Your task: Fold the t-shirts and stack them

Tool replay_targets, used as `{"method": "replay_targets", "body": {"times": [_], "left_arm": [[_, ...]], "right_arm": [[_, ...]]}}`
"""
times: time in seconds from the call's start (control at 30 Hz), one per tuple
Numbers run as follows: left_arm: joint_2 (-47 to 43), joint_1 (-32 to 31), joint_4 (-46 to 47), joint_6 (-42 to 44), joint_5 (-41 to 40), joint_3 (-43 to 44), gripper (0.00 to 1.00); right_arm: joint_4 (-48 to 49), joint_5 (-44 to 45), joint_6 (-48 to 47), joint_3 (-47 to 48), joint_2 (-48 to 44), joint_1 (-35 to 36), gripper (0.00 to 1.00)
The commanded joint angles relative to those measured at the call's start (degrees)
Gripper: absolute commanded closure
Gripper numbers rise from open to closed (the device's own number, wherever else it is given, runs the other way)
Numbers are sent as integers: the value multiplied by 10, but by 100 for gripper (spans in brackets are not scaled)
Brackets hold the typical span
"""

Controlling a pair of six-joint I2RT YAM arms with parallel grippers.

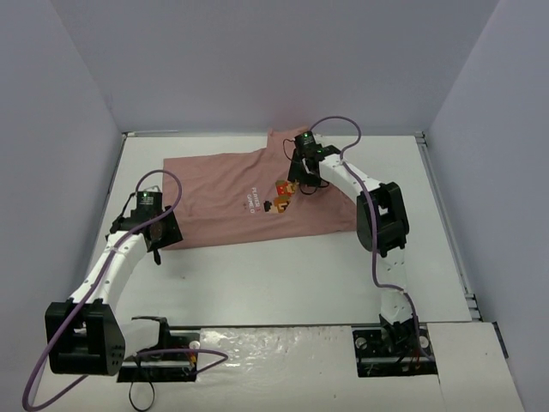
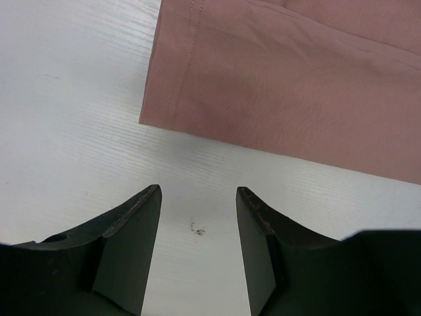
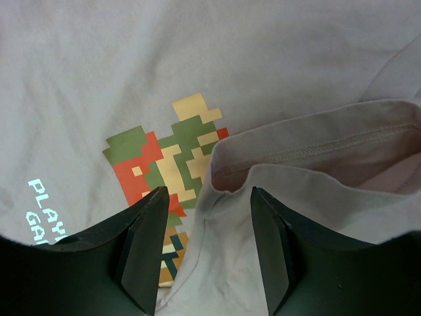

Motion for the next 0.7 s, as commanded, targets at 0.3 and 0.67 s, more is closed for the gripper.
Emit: {"method": "replay_targets", "body": {"times": [0.3,0.67], "left_arm": [[-5,-2,19,6,4,7,54],[-4,-2,19,6,4,7,54]], "right_arm": [[13,-24,-26,94,46,19,52],[15,-70,-63,135,60,30,52]]}}
